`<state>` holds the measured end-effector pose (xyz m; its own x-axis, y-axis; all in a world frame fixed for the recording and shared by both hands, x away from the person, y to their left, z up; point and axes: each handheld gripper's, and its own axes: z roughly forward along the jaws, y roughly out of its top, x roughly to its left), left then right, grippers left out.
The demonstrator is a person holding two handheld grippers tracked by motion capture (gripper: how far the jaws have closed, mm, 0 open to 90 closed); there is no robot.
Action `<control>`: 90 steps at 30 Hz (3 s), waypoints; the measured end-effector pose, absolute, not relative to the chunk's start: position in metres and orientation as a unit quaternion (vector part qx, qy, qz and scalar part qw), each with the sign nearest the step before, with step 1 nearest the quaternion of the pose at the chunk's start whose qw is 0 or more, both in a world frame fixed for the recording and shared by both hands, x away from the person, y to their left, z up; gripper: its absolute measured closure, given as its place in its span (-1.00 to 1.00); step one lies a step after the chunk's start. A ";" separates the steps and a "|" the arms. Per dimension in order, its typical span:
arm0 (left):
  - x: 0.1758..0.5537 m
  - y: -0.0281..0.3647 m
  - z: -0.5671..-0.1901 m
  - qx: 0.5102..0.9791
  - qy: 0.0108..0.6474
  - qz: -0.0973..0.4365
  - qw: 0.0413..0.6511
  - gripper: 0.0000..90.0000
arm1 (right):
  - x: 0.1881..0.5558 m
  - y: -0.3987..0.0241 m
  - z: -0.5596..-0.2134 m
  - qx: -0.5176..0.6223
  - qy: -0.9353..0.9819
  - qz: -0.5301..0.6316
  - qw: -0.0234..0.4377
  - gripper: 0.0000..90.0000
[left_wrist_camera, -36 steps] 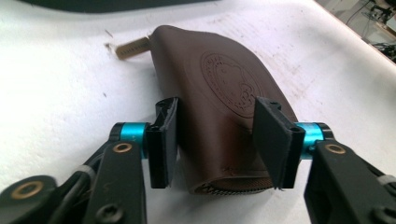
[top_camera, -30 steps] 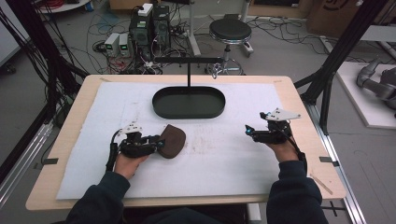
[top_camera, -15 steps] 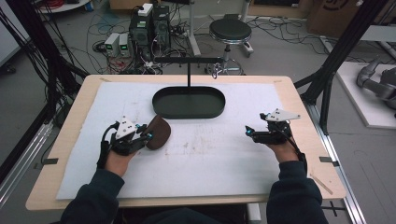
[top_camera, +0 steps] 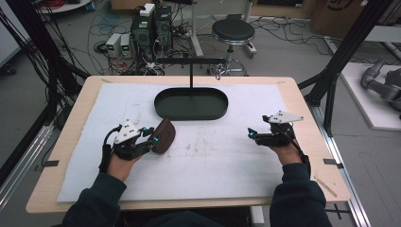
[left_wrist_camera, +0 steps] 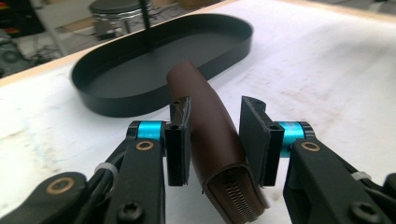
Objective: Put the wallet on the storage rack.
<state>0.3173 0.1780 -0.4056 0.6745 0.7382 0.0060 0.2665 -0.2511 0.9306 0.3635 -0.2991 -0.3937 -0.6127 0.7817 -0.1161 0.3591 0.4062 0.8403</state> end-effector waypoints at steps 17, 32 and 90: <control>0.320 0.182 -0.409 0.736 0.329 0.177 0.565 0.29 | 0.363 -0.299 -0.393 0.358 0.797 0.414 0.254 -0.53; 0.328 0.196 -0.417 0.712 0.413 0.240 0.514 0.11 | 0.363 -0.300 -0.394 0.360 0.797 0.413 0.254 -0.53; 0.323 0.182 -0.408 0.756 0.326 0.357 0.441 0.61 | 0.363 -0.302 -0.396 0.361 0.796 0.418 0.248 -0.52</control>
